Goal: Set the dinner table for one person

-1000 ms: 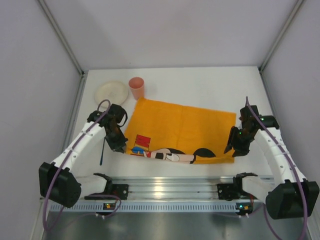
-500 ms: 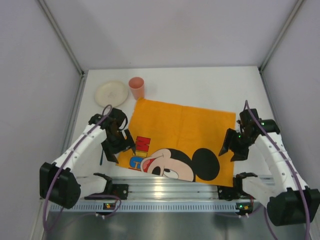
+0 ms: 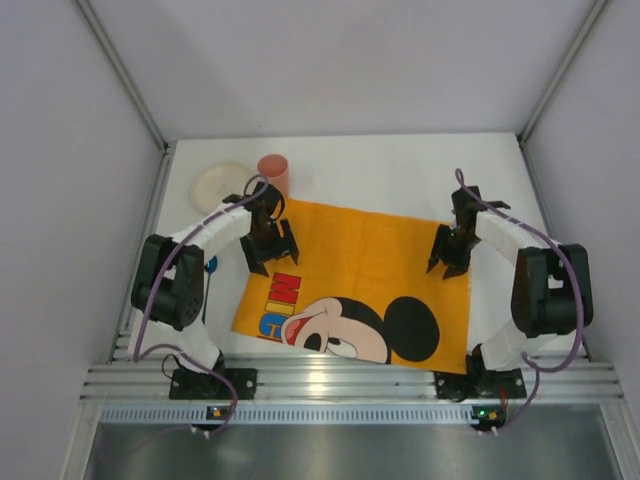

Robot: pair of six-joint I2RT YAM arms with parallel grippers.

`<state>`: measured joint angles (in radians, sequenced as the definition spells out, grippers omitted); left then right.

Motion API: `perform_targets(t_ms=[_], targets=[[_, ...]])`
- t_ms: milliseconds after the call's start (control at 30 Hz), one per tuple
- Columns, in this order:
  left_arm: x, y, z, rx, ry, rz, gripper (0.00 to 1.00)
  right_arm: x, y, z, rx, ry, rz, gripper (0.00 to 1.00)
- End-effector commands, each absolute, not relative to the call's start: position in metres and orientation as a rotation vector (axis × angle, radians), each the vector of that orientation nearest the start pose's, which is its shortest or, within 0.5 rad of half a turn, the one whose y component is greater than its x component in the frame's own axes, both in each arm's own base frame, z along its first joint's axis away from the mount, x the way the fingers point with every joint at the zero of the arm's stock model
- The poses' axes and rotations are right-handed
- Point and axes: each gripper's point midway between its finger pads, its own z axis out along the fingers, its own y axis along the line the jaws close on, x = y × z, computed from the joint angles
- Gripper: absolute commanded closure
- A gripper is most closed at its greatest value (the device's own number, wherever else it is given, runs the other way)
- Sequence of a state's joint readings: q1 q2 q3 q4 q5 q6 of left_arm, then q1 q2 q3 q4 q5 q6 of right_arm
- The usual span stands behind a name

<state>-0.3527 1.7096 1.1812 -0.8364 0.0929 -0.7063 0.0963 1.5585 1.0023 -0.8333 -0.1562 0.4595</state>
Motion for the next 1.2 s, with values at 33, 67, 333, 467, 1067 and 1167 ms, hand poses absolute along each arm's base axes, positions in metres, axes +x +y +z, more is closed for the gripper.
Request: perform_targets(t_ms=[33, 67, 333, 467, 1067, 1167], targets=[[0.304, -0.161, 0.046, -0.444, 2.934, -0.329, 0.16, 0.309, 0.063, 0.033, 0.431, 2.878, 0.229, 0.54], [0.301, -0.160, 0.043, -0.451, 2.946, -0.323, 0.16, 0.315, 0.063, 0.030, 0.425, 2.875, 0.221, 0.54], [0.255, -0.148, 0.014, -0.552, 3.055, -0.265, 0.16, 0.380, 0.052, 0.022, 0.418, 2.857, 0.185, 0.56], [0.242, -0.139, 0.012, -0.561, 3.058, -0.226, 0.16, 0.402, 0.047, 0.025, 0.430, 2.857, 0.164, 0.57], [0.297, -0.141, 0.039, -0.488, 2.974, -0.142, 0.16, 0.399, 0.053, 0.062, 0.446, 2.796, 0.239, 0.59], [0.298, -0.145, 0.049, -0.523, 2.974, -0.165, 0.16, 0.408, 0.056, 0.081, 0.416, 2.754, 0.273, 0.59]])
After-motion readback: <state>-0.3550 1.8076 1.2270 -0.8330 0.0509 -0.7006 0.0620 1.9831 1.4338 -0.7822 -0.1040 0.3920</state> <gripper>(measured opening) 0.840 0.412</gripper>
